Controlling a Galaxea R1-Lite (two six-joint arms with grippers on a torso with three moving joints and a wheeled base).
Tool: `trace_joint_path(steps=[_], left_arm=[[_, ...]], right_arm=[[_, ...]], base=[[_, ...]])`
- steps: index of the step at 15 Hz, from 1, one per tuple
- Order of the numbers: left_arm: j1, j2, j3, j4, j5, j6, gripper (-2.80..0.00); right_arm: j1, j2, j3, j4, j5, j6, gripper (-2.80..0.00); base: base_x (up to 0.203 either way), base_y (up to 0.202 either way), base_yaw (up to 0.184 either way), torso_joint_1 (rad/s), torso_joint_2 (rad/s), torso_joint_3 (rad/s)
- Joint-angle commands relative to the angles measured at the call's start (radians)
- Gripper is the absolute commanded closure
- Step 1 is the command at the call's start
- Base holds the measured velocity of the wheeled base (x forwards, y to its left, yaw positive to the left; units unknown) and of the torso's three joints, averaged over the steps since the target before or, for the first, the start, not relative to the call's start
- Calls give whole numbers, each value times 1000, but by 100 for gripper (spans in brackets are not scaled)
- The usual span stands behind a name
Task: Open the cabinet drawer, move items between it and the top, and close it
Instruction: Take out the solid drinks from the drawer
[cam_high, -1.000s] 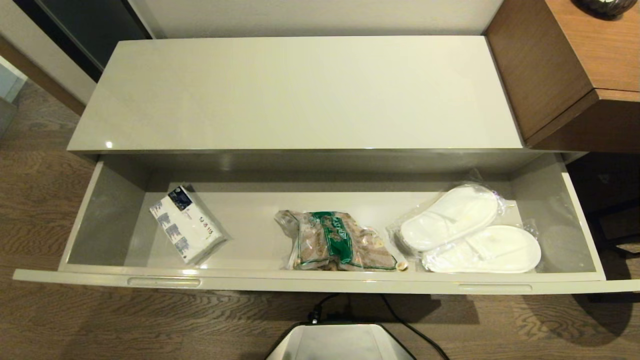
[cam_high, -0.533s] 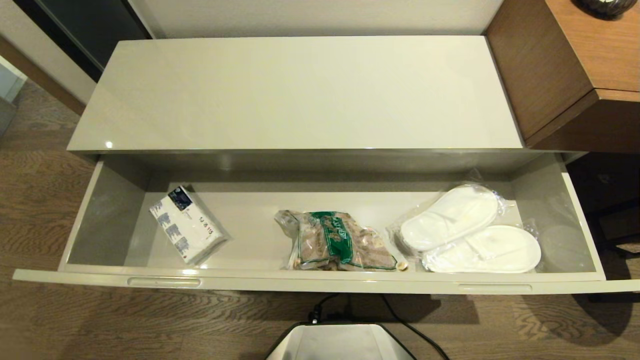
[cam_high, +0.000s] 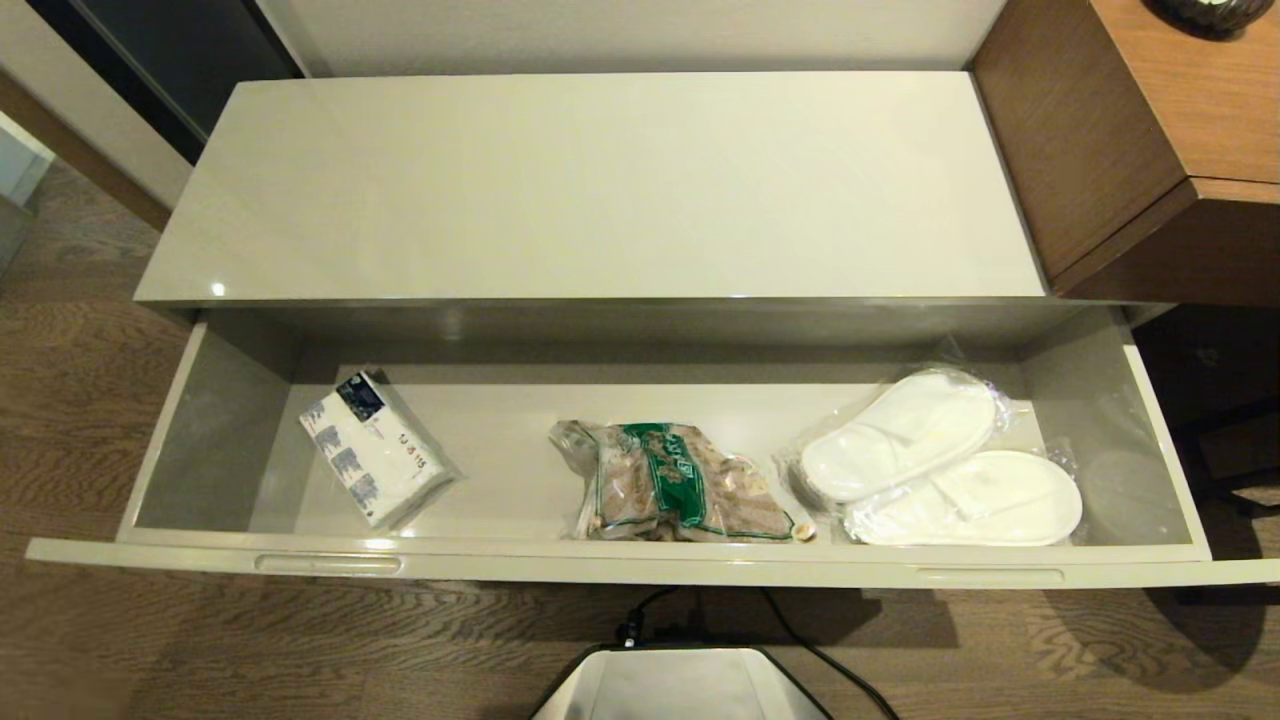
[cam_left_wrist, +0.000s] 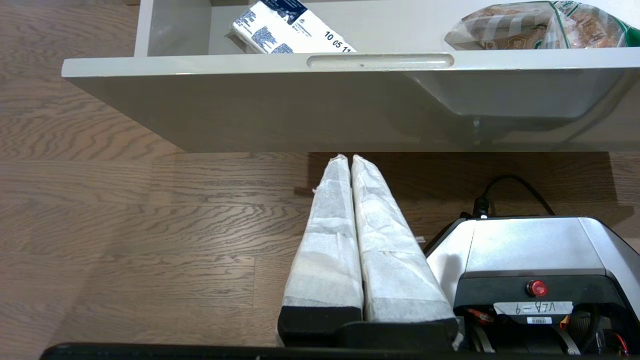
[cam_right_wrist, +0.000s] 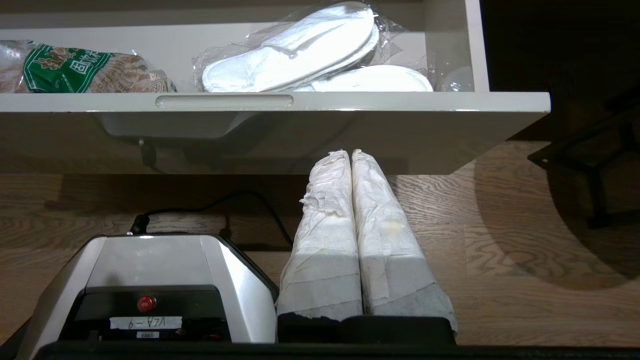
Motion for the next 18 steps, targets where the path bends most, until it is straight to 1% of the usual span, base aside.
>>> trace_joint_path(steps=[1,5,11,12,18], left_arm=[[0,1,0,0,0,1,0],[0,1,0,0,0,1,0],[0,2,-2,1,-5,30,0],[0,1,0,1,-5,22,0],[0,3,-2,3,-5,27,0]], right_arm=[[0,-13,3,0,-1,0,0],[0,-13,3,0,0,0,0],[0,-13,3,0,-1,0,0],[0,-13,3,0,0,0,0],[0,-13,3,0,-1,0,0]], base=[[0,0,0,0,0,0],[0,0,0,0,0,0],[0,0,0,0,0,0],[0,0,0,0,0,0],[0,0,0,0,0,0]])
